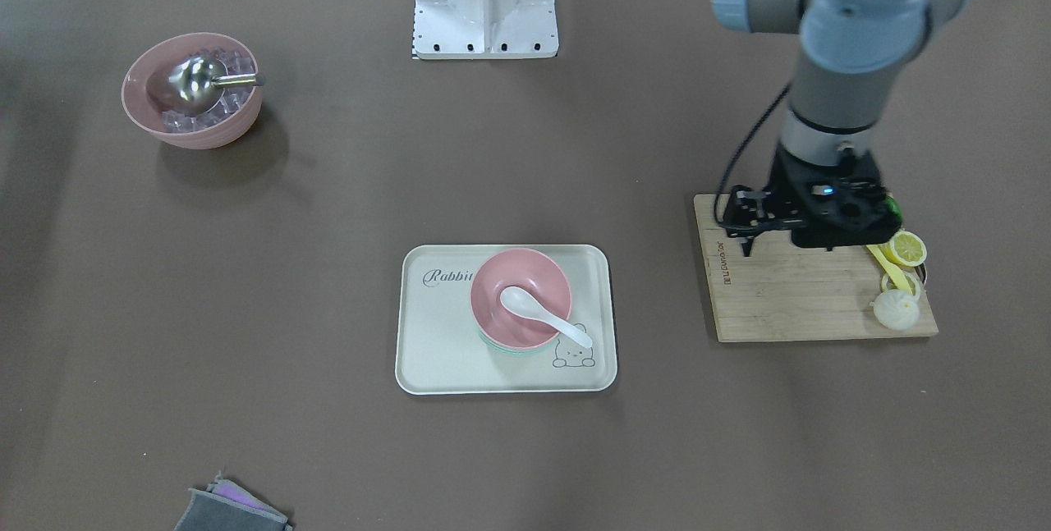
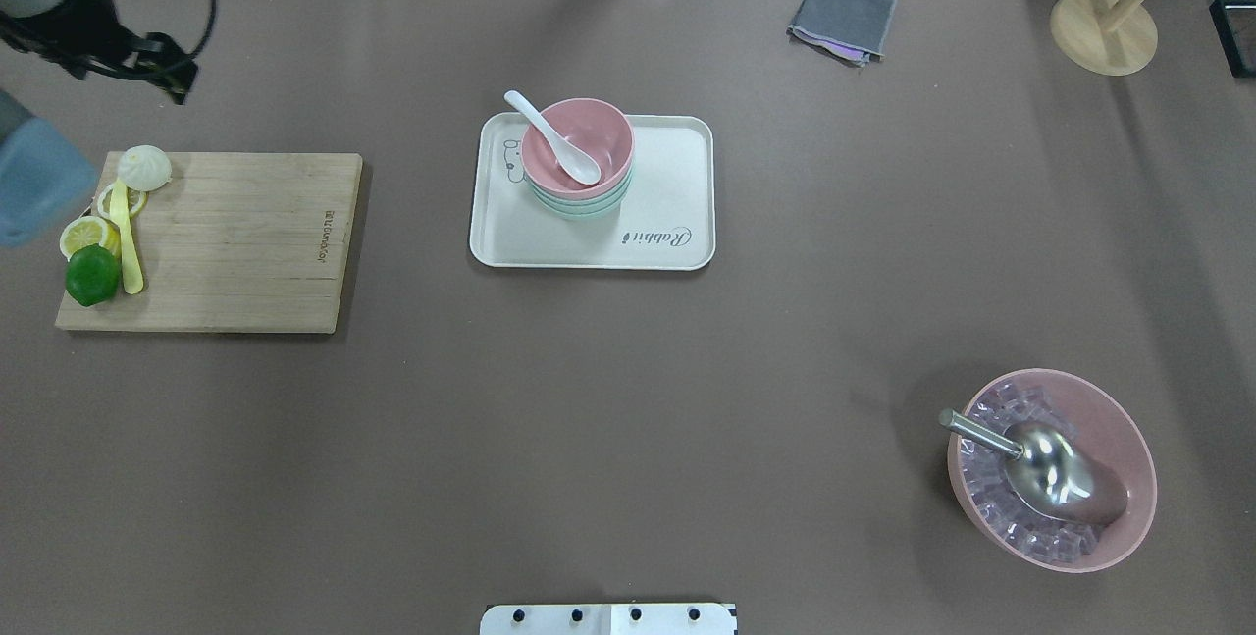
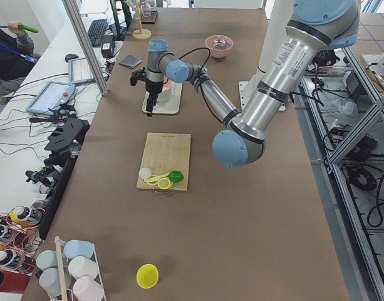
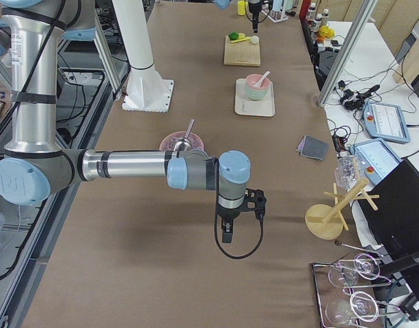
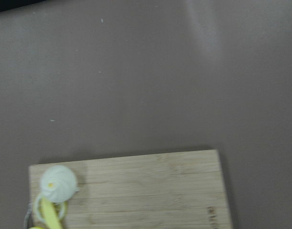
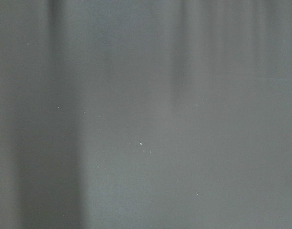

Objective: Stack pink bowl on green and place spoon

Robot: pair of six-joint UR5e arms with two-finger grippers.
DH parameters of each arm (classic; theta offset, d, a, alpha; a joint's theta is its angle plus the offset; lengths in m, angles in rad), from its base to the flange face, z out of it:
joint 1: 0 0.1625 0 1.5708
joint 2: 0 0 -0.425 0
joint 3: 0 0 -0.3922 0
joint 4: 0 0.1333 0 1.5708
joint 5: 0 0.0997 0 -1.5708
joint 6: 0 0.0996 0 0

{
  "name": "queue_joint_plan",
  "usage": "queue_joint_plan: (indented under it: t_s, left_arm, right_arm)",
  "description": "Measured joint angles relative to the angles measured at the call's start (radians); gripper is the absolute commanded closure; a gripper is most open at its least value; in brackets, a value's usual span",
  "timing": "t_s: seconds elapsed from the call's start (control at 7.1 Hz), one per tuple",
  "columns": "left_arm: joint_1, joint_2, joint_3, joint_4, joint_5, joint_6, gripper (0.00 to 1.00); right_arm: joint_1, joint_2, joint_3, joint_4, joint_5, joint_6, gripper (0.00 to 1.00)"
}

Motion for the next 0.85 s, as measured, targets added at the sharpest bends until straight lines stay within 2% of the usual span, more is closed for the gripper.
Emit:
queue_joint_plan:
  t_s: [0.56,0.85]
  left_arm:
    - [-0.311,0.275,0.004,-0.009,-0.125,0.556,0.02]
    - [-0.404,0.365,0.044,-0.01,-0.218,0.632,0.02]
  right_arm:
    - [0.0,-0.002,0.0,0.001,0.0,0.0,0.0]
    - [0.0,-0.002,0.0,0.001,0.0,0.0,0.0]
